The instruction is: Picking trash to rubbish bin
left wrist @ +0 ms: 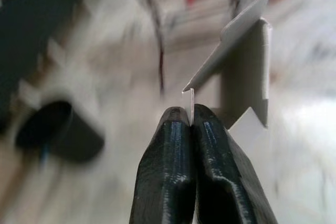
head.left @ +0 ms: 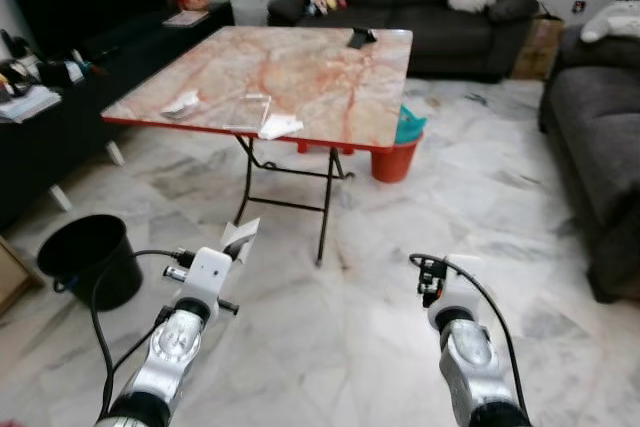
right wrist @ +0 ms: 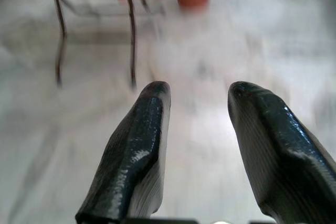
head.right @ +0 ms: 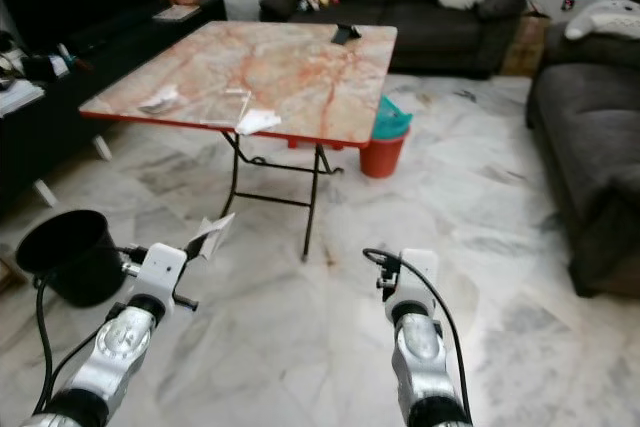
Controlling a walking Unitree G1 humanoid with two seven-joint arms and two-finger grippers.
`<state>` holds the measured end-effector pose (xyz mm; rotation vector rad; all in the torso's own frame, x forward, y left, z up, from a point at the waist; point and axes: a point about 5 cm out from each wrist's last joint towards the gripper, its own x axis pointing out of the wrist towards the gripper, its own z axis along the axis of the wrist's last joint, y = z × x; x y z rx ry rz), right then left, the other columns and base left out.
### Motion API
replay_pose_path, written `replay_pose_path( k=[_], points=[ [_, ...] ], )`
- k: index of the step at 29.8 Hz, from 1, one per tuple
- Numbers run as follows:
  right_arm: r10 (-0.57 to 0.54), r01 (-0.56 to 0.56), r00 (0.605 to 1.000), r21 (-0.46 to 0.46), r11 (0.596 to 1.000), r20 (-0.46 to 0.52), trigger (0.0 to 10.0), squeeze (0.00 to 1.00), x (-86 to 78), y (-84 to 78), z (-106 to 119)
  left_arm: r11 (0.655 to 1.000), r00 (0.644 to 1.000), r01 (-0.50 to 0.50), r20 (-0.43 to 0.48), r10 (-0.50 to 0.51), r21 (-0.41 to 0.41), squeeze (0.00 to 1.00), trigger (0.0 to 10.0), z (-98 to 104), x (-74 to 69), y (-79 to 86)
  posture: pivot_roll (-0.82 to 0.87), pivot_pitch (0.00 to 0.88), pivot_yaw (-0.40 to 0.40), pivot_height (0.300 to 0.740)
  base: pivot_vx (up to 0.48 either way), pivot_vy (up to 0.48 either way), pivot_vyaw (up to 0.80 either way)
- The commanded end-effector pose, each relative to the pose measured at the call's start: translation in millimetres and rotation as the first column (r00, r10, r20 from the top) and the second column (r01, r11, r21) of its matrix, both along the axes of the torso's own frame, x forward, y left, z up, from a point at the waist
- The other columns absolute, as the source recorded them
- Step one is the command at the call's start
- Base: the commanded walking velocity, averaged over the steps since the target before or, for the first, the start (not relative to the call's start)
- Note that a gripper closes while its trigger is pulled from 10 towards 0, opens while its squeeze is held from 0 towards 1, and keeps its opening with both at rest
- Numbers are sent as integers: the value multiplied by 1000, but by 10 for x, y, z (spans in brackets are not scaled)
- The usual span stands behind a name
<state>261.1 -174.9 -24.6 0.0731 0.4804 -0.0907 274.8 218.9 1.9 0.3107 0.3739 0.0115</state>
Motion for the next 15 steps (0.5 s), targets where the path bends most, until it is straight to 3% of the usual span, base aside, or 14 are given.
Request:
replay_pose_path(
  k=[1,3,4,7,8,11,13,15],
  points=[
    [-5,9,995,38,999,-100,10000,0,-168,-14,-164,996,993,-82,-90,79,-24,0,10000,-143,-153,148,132,0,40,740,0,0,0],
    [9,-2,983,38,999,-182,10000,0,-319,-2,-291,994,978,-112,-181,108,-13,0,10000,-289,-320,217,138,0,37,740,0,0,0],
    [20,-12,967,33,999,-254,10000,0,-460,14,-398,992,959,-130,-253,126,2,0,10000,-408,-477,260,138,0,37,740,0,0,0],
    [25,-16,950,31,999,-310,10000,0,-581,32,-479,987,939,-158,-310,152,5,0,10000,-503,-613,290,143,0,34,740,0,0,0],
    [26,-14,935,36,999,-354,10000,0,-688,47,-543,984,918,-177,-359,171,16,0,10000,-581,-735,309,143,0,34,740,349,0,0],
    [31,-17,916,37,999,-401,10000,0,-823,71,-616,980,885,-197,-425,193,36,0,10000,-686,-919,327,143,0,34,740,384,0,0],
    [29,-16,911,34,999,-411,10000,0,-865,70,-635,979,874,-201,-443,198,40,0,10000,-717,-980,329,150,0,32,740,428,0,0],
    [29,-19,908,26,999,-419,10000,0,-908,59,-653,978,862,-203,-465,201,48,0,10000,-750,-1044,329,150,0,32,740,456,0,800]
  ],
)
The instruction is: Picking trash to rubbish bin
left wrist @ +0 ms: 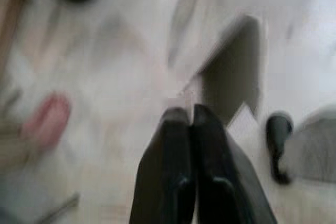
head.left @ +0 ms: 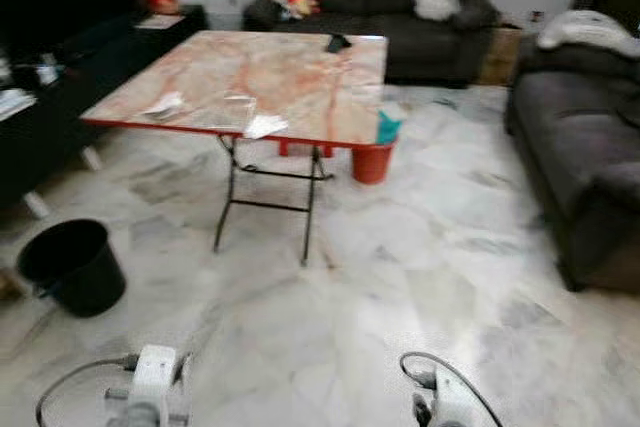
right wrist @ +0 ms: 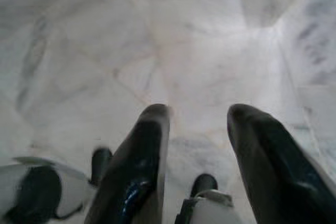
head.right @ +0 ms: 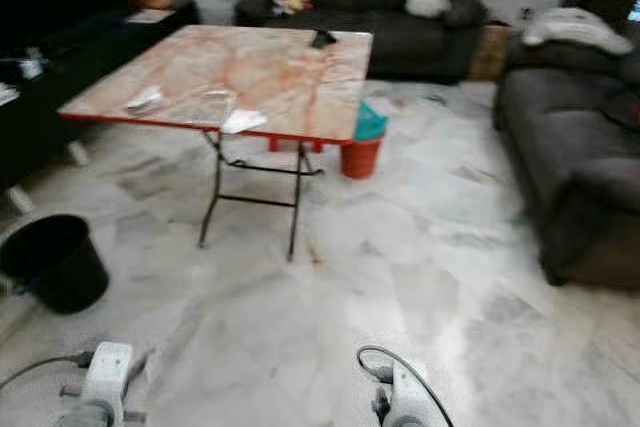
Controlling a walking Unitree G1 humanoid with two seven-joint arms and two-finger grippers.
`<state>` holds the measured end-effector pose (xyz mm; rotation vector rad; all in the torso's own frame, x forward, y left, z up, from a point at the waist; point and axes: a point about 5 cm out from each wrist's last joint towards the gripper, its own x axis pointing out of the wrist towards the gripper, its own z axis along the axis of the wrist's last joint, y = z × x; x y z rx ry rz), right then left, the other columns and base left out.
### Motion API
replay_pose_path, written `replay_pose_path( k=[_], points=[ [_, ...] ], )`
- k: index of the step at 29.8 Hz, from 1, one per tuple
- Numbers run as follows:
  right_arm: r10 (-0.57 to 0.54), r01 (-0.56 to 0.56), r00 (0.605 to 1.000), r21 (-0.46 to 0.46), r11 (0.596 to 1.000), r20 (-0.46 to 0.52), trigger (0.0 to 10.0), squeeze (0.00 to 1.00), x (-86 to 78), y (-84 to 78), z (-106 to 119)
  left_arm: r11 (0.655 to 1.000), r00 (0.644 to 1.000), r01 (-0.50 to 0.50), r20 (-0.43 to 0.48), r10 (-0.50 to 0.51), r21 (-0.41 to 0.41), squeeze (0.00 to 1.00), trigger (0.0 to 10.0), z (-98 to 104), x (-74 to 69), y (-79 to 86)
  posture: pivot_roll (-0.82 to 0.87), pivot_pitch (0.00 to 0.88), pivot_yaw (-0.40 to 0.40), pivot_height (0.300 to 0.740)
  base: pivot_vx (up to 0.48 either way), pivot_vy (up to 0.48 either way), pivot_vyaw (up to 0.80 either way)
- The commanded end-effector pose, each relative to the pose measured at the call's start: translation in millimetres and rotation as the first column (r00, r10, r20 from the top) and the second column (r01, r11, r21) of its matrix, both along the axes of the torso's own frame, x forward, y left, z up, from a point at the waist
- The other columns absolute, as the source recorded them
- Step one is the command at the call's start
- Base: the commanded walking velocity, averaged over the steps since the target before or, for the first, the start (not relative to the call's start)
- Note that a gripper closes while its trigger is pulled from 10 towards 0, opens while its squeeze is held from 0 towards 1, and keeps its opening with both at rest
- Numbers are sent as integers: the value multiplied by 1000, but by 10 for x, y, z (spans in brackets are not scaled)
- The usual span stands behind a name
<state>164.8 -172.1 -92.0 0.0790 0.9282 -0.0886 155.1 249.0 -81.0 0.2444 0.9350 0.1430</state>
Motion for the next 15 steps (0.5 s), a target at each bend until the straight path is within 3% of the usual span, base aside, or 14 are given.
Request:
replay_pose_path(
  k=[1,15],
  points=[
    [16,-15,1000,-7,1000,12,10000,0,47,28,18,1000,999,12,37,-13,23,0,10000,71,140,28,150,0,32,740,469,0,800],
    [22,-22,1000,-3,1000,2,10000,0,76,37,25,1000,999,-2,52,0,29,0,10000,109,231,31,160,0,27,740,480,0,771]
  ],
)
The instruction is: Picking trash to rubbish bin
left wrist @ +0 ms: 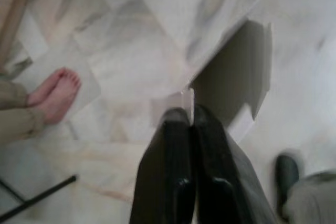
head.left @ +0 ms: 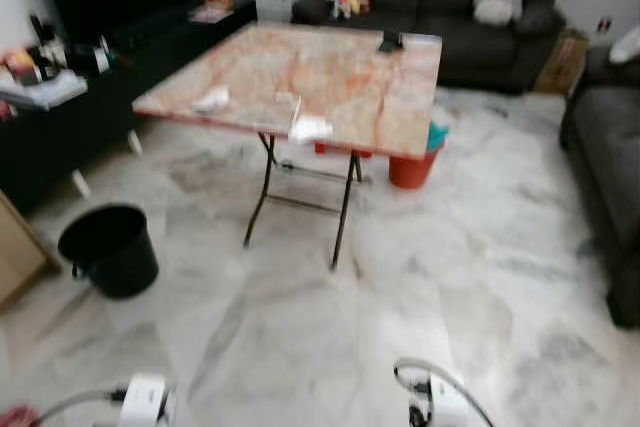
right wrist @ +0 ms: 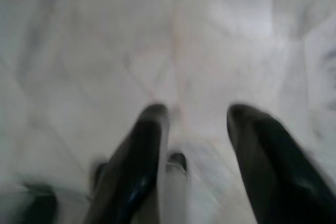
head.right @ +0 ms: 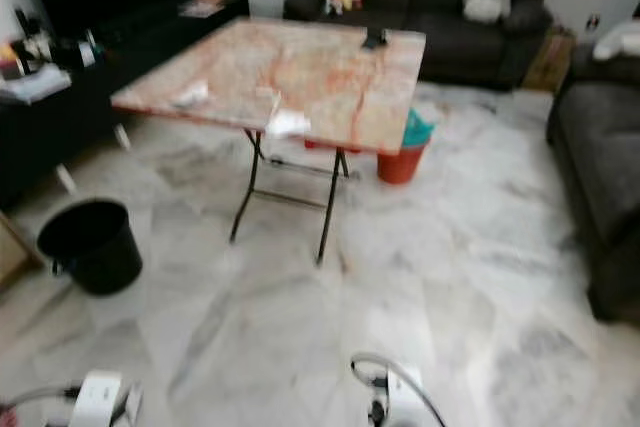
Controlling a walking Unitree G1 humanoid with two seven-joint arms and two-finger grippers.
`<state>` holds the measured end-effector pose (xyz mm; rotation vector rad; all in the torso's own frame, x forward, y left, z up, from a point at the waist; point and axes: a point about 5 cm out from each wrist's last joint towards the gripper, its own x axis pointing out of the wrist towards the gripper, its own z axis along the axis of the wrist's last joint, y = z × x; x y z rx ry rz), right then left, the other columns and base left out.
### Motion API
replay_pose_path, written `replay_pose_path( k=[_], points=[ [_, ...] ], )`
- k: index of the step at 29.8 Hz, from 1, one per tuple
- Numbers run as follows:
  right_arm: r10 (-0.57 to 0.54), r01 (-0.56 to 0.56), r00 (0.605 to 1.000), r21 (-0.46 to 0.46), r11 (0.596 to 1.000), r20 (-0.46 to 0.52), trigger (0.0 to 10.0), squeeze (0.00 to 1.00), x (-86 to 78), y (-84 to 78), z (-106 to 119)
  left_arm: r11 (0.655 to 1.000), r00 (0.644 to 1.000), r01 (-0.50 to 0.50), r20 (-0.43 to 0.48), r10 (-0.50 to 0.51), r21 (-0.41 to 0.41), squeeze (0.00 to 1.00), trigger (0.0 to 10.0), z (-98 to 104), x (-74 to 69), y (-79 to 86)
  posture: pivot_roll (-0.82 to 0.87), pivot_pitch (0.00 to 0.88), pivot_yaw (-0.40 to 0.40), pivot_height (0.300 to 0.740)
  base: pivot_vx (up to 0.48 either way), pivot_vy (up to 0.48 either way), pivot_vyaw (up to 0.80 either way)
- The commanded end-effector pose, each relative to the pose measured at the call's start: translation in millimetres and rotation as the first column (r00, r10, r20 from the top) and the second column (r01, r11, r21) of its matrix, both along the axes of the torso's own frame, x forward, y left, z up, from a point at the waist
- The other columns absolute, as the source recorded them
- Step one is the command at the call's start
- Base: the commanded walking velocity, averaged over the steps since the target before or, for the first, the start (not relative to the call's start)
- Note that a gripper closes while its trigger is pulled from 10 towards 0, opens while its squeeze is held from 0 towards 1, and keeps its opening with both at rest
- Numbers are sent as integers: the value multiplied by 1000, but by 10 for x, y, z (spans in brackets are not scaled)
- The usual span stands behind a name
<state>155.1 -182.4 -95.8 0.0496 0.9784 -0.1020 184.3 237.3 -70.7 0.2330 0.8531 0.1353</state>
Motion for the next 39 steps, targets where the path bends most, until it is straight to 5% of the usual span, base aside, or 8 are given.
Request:
replay_pose_path(
  k=[1,39],
  points=[
    [18,-20,998,28,999,58,10000,0,186,148,69,999,1000,-14,-27,15,40,0,10000,9,-57,148,160,0,27,740,480,0,544],
    [53,-56,996,35,998,70,10000,0,241,234,88,998,1000,-18,-23,19,53,0,10000,19,-61,181,194,0,31,740,480,0,421]
  ],
)
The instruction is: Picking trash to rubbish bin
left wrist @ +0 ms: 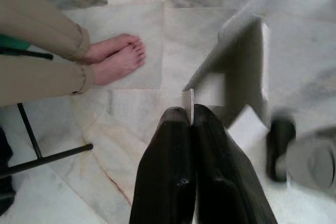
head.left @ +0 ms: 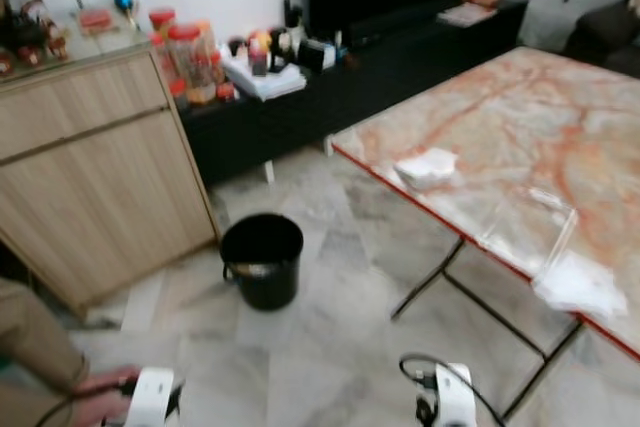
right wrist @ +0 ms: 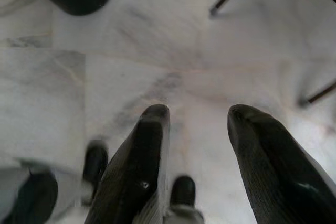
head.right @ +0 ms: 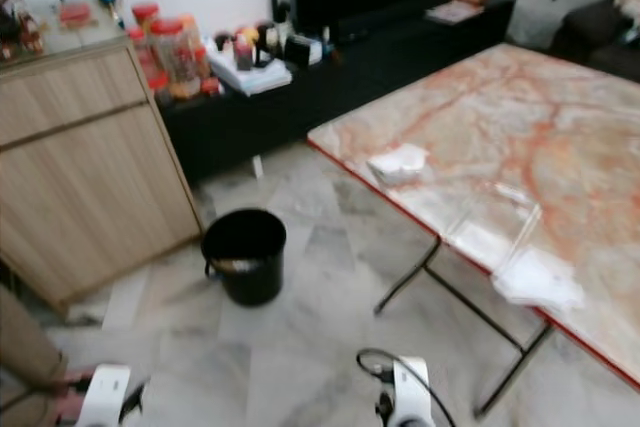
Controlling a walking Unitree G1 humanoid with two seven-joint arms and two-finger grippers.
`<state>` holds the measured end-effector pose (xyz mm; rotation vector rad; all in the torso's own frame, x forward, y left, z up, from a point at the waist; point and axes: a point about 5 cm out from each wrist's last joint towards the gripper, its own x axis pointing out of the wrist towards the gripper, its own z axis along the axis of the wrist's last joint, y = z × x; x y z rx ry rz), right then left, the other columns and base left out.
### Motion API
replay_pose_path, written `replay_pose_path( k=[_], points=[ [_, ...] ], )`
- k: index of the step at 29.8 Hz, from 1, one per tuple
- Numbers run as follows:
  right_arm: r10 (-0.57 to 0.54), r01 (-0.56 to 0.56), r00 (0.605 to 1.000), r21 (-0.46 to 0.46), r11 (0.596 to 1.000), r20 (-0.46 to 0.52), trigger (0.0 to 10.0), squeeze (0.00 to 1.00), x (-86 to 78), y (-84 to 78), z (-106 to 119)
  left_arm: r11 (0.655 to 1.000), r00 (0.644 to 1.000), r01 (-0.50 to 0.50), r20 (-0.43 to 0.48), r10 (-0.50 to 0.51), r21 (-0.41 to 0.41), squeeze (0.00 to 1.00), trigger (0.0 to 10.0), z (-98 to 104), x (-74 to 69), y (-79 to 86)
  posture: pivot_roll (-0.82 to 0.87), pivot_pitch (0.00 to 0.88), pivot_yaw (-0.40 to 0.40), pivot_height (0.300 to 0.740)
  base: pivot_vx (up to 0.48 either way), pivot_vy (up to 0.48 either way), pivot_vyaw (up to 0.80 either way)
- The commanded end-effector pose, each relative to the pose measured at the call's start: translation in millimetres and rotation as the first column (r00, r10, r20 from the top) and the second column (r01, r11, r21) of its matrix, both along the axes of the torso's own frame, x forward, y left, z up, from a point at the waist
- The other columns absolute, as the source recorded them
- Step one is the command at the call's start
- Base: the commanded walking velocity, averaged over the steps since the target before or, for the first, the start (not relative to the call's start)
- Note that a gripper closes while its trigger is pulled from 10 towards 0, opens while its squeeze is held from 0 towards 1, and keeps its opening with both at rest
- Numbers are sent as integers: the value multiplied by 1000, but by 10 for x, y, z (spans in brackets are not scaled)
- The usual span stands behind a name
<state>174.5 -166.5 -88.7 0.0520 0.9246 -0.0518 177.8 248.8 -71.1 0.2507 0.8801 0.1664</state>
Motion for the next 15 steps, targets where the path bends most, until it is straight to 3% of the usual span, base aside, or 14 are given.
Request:
replay_pose_path(
  k=[1,15],
  points=[
    [17,-17,1000,16,1000,13,10000,0,48,79,18,1000,1000,7,1,-7,27,0,10000,22,3,65,194,0,31,740,480,0,0],
    [118,-118,993,-7,993,20,10000,0,84,159,33,999,1000,25,14,-25,43,0,10000,55,60,77,203,0,35,740,480,0,0]
  ],
)
